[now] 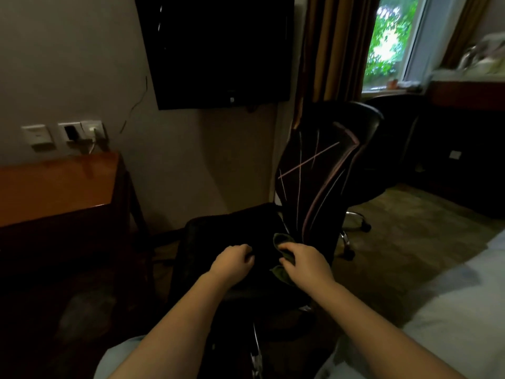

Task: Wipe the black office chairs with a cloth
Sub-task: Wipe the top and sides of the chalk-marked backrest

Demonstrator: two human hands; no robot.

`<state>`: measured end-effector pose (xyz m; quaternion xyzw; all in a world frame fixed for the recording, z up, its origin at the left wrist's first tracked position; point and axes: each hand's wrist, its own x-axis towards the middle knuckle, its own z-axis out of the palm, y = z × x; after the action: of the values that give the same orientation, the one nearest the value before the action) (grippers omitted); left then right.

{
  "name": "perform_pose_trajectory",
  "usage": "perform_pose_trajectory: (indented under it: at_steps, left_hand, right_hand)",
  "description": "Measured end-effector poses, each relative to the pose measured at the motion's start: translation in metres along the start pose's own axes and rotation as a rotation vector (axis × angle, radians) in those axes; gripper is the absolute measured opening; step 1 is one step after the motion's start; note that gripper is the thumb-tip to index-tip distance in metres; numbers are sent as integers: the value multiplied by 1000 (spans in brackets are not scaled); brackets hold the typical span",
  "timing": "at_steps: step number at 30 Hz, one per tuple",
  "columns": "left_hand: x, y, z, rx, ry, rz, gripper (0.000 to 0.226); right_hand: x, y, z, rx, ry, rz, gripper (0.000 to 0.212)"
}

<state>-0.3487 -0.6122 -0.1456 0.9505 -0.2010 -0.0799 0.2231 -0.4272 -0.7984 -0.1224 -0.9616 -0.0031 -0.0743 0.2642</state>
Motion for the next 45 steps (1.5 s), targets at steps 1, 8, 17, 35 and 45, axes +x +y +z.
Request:
perform_pose_trajectory:
  at_steps: [1, 8, 17, 35, 45]
  left_hand:
    - [-2, 11, -5, -92, 3, 4, 29]
    - [-28, 77, -47, -555, -26, 57, 39]
    - [-65, 150, -116, -698, -9, 113, 41]
    - [-3, 139, -177, -336, 210, 226, 9]
    - [75, 137, -205, -276, 379, 241, 8]
  right_hand:
    - [-2, -5, -6, -9, 26, -10, 42]
    - [-14, -34, -57, -48, 162, -135, 53]
    - [-36, -65, -134, -20, 352, -349, 60]
    - [42, -55, -186, -183, 296, -363, 62]
    - [126, -67, -232, -579, 384, -400, 36]
